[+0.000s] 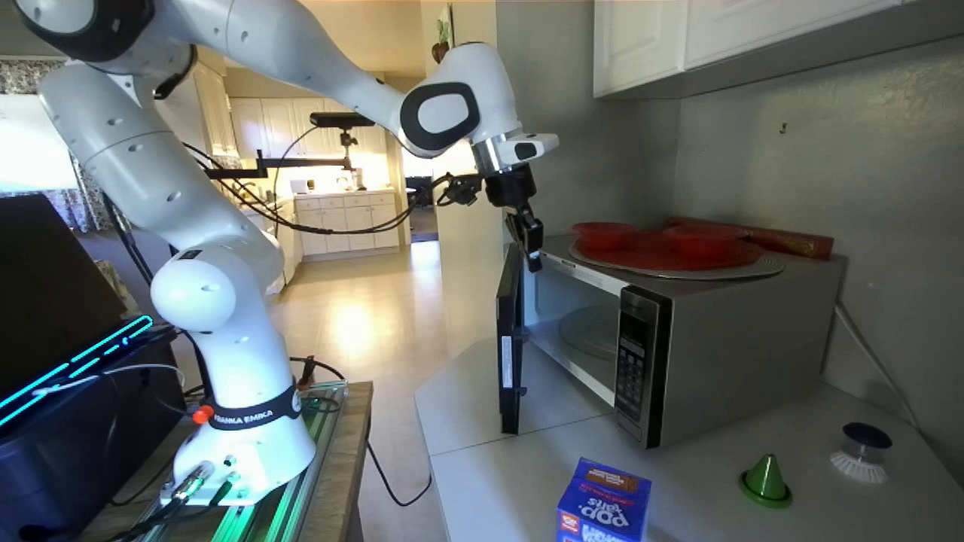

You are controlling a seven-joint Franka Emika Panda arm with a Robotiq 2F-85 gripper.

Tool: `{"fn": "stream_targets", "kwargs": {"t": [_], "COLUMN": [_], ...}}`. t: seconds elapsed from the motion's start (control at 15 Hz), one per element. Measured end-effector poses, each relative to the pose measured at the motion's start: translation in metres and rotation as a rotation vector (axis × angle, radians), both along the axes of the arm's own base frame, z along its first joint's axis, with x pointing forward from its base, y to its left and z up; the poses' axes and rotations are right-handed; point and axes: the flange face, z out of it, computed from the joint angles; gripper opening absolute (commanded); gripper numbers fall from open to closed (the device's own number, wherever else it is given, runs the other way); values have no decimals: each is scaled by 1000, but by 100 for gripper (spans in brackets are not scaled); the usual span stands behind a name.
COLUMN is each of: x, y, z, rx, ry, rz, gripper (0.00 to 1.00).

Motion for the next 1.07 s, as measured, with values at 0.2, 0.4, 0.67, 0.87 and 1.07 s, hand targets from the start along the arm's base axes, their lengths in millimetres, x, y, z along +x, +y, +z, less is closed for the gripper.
{"fn": "stream_targets", "kwargs": {"t": [0.2,0.4,0.67,0.87,1.07], "x": [-1,-5,-9,-12,-20], "y": [13,24,30,32,32], "z": [-21,-35,-43,-48,-54], "rx": [-14,-32,-45,-48,-60], "ry": [31,61,85,101,182], "rz": [29,58,74,78,83], "gripper": [0,0,0,0,0]}}
